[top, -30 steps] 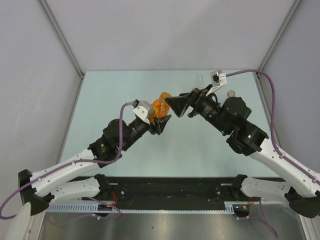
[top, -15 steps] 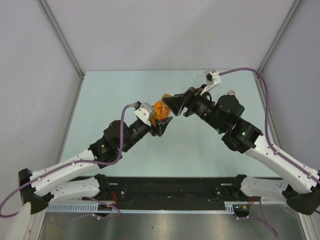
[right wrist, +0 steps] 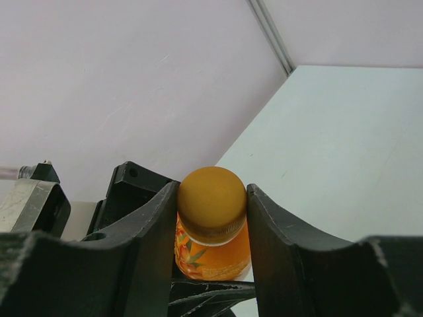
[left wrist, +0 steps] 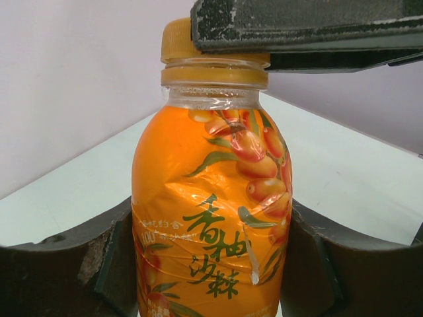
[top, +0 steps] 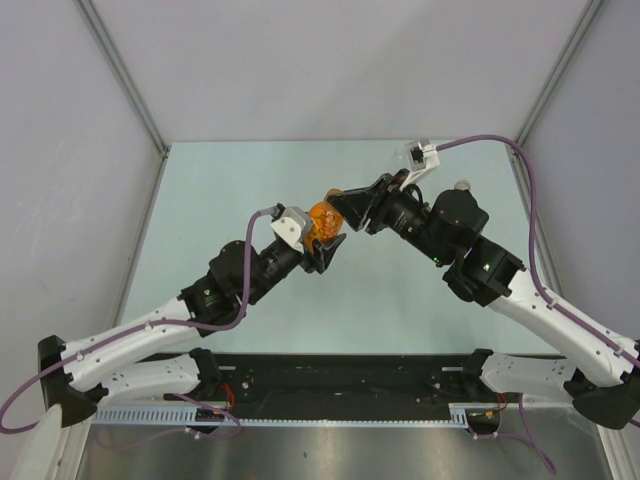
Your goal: Unscrew the bottle caps
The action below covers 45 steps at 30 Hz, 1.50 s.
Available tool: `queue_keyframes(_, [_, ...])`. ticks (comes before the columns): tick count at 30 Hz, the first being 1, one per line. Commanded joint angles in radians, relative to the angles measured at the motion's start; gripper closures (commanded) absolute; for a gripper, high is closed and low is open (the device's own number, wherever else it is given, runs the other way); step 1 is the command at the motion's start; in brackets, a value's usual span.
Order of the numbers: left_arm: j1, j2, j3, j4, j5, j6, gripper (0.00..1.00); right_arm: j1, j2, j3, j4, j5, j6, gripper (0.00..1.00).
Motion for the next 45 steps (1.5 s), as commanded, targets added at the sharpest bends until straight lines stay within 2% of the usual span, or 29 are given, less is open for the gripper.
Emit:
queue_keyframes(1, [-0.009, -0.007, 0.004, 0.032, -0.01, 0.026, 1.0, 0.0, -0.001, 0.045, 0.036, -0.03, -0.017, 0.99])
queue_keyframes(4, [-0.009, -0.02, 0.002, 0.037, 0.013, 0.021, 1.0, 0.0, -0.004, 0.045, 0.017, -0.057, -0.039, 1.0])
queue_keyframes(7, [-0.009, -0.046, 0.005, 0.032, 0.059, 0.018, 1.0, -0.005, -0.011, 0.045, 0.003, -0.167, -0.082, 1.0])
queue_keyframes(10, [-0.004, -0.057, 0.034, -0.009, 0.183, 0.015, 1.0, -0.02, -0.023, 0.045, -0.007, -0.243, -0.123, 1.0])
queue_keyframes(15, [0.036, -0.08, 0.085, -0.051, 0.516, -0.048, 1.0, -0.051, -0.052, 0.044, -0.02, -0.446, -0.192, 1.0])
queue_keyframes(17, [0.095, -0.08, 0.105, -0.042, 0.652, -0.137, 1.0, -0.055, -0.061, 0.044, -0.026, -0.536, -0.233, 1.0])
queue_keyframes(18, [0.117, -0.077, 0.11, -0.025, 0.783, -0.205, 1.0, -0.057, -0.066, 0.044, -0.027, -0.573, -0.247, 1.0])
queue_keyframes(20, [0.173, -0.07, 0.125, 0.007, 0.925, -0.278, 1.0, -0.057, -0.086, 0.039, -0.018, -0.7, -0.28, 1.0])
queue_keyframes(21, [0.187, -0.058, 0.131, 0.047, 1.05, -0.347, 1.0, -0.057, -0.093, 0.039, -0.015, -0.731, -0.287, 1.0])
queue_keyframes(22, [0.2, -0.052, 0.139, 0.065, 1.102, -0.379, 1.0, -0.058, -0.101, 0.039, -0.012, -0.801, -0.29, 1.0])
queue_keyframes(28, [0.214, 0.022, 0.208, 0.193, 1.385, -0.576, 1.0, -0.057, -0.121, 0.039, -0.026, -0.999, -0.319, 1.0])
queue_keyframes(36, [0.215, 0.084, 0.237, 0.395, 1.522, -0.776, 1.0, -0.057, -0.159, 0.039, -0.063, -1.153, -0.356, 1.0])
queue_keyframes(41, [0.218, 0.13, 0.268, 0.414, 1.564, -0.815, 1.0, -0.06, -0.176, 0.041, -0.118, -1.239, -0.407, 1.0])
queue_keyframes(45, [0.218, 0.175, 0.262, 0.626, 1.593, -0.995, 0.99, -0.061, -0.184, 0.041, -0.147, -1.265, -0.431, 1.0])
